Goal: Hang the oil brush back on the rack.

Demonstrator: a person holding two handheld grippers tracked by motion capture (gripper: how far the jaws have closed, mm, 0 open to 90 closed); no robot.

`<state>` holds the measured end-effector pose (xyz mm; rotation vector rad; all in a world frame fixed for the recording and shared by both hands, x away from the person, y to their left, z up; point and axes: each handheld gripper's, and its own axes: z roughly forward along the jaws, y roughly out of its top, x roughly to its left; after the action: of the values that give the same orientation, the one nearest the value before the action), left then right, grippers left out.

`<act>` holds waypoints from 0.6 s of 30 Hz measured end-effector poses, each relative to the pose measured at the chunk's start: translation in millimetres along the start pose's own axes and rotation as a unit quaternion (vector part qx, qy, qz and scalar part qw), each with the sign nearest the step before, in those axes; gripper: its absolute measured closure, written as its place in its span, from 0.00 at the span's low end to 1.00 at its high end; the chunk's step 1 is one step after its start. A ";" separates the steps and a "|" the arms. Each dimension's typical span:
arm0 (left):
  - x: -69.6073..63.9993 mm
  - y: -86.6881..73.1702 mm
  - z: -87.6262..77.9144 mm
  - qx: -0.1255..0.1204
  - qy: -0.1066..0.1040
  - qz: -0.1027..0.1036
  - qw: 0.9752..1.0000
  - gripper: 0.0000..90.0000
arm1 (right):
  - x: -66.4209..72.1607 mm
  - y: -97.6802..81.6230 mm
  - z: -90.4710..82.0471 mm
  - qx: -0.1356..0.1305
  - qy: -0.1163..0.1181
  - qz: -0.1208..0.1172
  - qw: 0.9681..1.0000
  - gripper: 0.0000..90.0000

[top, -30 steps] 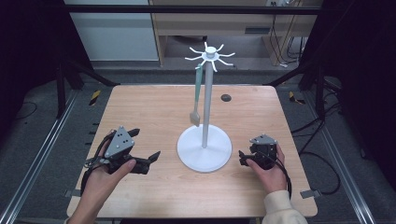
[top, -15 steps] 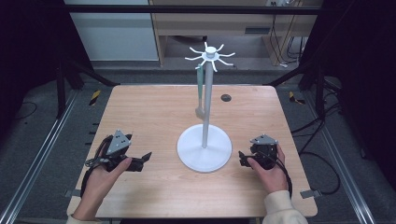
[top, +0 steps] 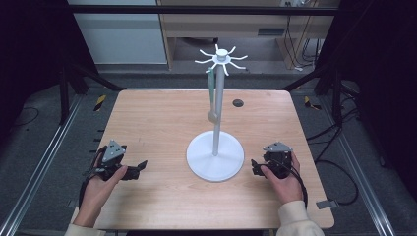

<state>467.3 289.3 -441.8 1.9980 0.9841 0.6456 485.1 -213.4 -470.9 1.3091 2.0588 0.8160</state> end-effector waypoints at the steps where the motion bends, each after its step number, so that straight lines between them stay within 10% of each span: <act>1: 1.2 -1.8 0.6 0.002 -0.001 -0.001 1.000 0.05 | 0.0 0.0 -0.1 0.000 0.000 0.000 1.000 0.11; 18: 7.7 -22.7 9.7 0.020 0.004 -0.012 1.000 0.05 | -1.3 -0.4 0.2 0.003 0.000 0.004 1.000 0.11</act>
<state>469.3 300.0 -465.3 2.0162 1.0312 0.6251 485.5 -214.7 -471.1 1.3209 2.0596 0.8124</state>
